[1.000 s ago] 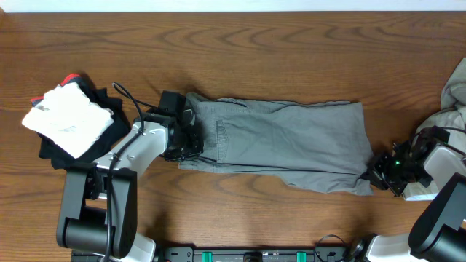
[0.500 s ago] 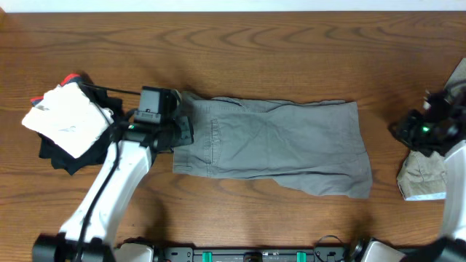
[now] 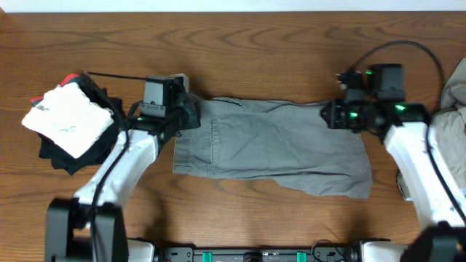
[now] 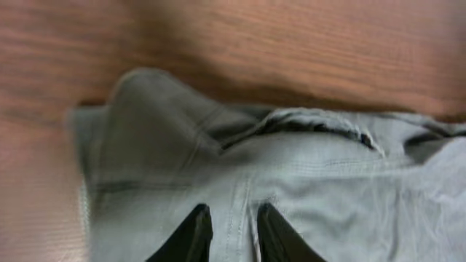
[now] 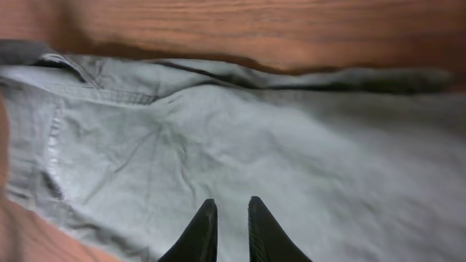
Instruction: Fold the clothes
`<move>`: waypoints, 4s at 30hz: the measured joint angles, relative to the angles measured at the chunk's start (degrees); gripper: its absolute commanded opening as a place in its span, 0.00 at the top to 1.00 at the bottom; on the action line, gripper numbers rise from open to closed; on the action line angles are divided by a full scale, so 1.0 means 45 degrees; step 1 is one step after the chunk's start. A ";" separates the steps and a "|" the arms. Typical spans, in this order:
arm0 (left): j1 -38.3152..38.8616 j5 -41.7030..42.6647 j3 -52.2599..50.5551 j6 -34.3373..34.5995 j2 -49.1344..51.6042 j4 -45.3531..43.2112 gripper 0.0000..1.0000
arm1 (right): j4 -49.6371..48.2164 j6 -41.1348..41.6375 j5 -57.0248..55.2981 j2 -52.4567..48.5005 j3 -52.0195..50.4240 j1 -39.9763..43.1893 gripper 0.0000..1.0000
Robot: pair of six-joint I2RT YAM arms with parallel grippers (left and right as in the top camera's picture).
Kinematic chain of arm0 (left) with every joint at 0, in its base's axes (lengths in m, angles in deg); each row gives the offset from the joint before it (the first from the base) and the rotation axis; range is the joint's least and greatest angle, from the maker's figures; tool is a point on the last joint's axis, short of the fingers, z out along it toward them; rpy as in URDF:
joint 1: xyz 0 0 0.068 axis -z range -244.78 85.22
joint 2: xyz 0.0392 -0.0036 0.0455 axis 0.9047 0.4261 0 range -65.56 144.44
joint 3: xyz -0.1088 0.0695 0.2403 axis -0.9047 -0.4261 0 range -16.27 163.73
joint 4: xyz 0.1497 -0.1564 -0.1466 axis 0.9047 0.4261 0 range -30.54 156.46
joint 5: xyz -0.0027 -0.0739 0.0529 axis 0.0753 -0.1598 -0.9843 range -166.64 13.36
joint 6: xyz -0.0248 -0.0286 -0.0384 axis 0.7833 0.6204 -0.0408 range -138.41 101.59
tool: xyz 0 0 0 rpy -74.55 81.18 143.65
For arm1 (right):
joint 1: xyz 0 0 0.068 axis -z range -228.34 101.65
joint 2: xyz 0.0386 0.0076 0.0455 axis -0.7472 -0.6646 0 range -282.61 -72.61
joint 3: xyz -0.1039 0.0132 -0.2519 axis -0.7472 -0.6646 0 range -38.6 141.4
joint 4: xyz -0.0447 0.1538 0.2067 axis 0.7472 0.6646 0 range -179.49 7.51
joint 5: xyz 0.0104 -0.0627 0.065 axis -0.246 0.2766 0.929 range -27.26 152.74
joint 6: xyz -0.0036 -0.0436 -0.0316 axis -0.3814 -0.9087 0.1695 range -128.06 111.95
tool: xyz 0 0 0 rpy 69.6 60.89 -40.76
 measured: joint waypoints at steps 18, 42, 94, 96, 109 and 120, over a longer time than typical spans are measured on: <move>0.0486 -0.1637 0.0005 0.0005 0.2939 -0.2754 0.74 | -0.4017 0.0539 -0.1156 -0.5396 0.0015 -0.0510 0.83; -0.0384 -0.3128 0.0005 -0.0185 0.2118 -0.1481 0.49 | -0.3220 0.0971 -0.1977 -0.4779 0.0262 0.0379 0.57; -0.2686 0.3361 0.0393 -0.0903 0.3429 0.1792 0.94 | -0.1749 0.0685 -0.0826 -0.5163 0.0379 -0.4741 0.63; -0.2769 0.3405 0.0393 -0.0908 0.3385 0.2050 0.94 | -0.1778 0.0685 -0.0816 -0.5168 0.0379 -0.4741 0.64; -0.3143 0.3492 0.0194 -0.1001 -0.0636 0.3458 0.94 | -0.2118 0.0869 -0.0413 -0.5241 0.0379 -0.5309 0.64; -0.3177 0.4167 0.0194 -0.1001 -0.2783 0.4284 0.94 | -0.3881 0.2234 -0.0063 -0.5328 0.0374 -0.7116 0.64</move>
